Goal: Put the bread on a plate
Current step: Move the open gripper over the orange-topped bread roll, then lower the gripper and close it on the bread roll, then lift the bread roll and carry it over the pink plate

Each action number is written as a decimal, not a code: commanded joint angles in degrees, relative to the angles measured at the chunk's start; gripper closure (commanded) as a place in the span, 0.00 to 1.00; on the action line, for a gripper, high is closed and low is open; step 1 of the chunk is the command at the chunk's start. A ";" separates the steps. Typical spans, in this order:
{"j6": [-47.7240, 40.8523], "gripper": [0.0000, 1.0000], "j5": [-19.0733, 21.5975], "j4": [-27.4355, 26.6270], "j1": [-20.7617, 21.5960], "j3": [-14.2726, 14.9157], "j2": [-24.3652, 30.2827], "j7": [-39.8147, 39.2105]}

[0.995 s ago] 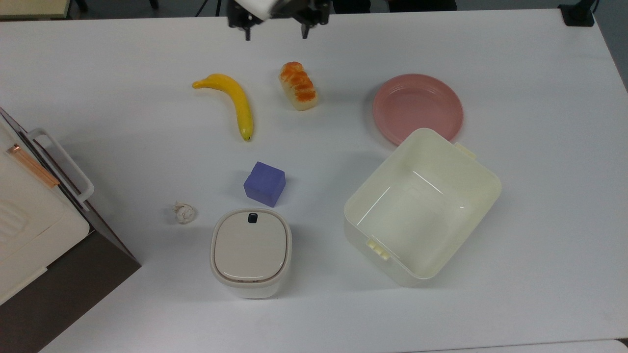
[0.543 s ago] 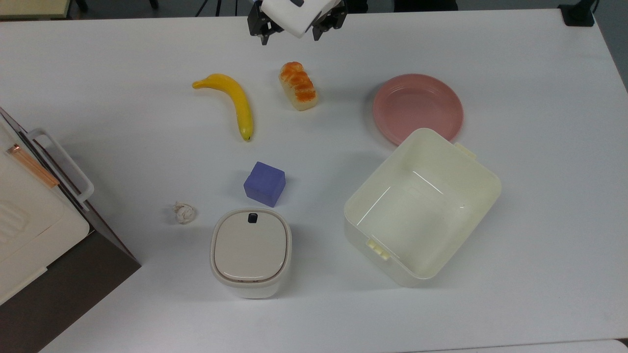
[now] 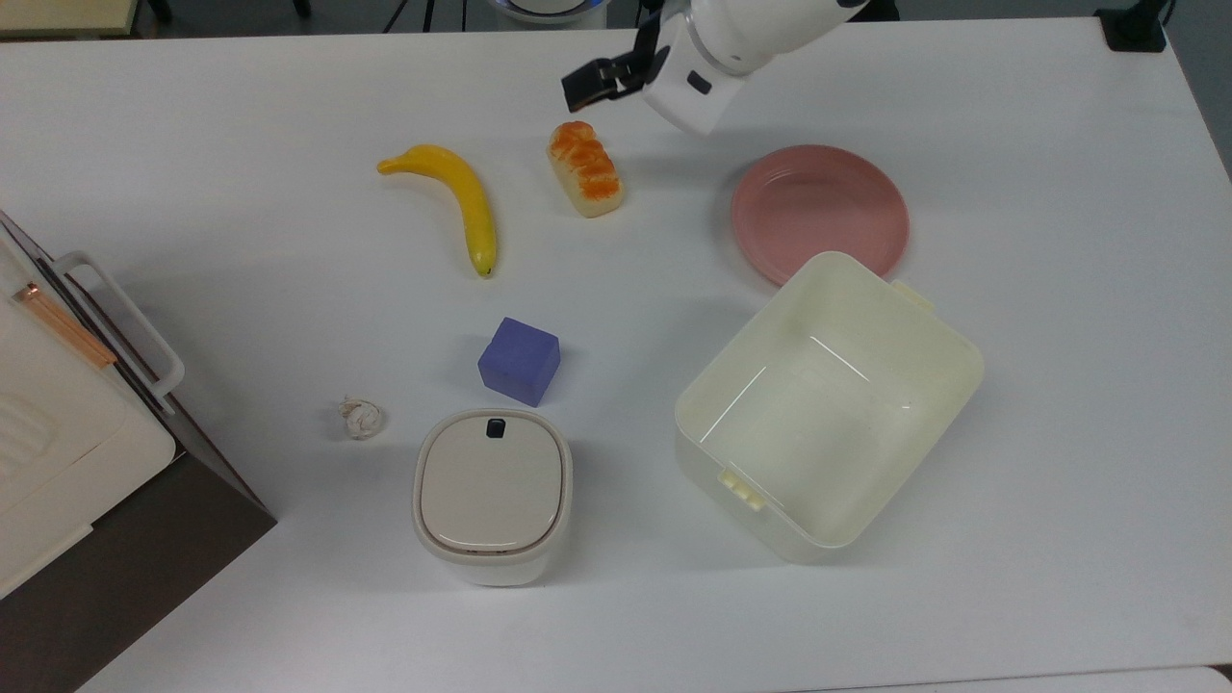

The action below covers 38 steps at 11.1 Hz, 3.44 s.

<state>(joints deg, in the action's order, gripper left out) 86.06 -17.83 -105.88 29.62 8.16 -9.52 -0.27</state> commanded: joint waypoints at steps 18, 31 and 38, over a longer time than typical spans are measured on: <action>18.88 0.01 -5.81 -9.69 -0.43 0.54 -4.46 17.76; 18.27 1.00 -6.34 -2.86 -3.51 0.80 -4.90 13.03; 20.62 1.00 18.01 6.31 -7.04 0.81 2.05 18.95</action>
<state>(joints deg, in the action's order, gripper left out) 102.28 -1.95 -97.27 21.17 9.51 -8.55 12.32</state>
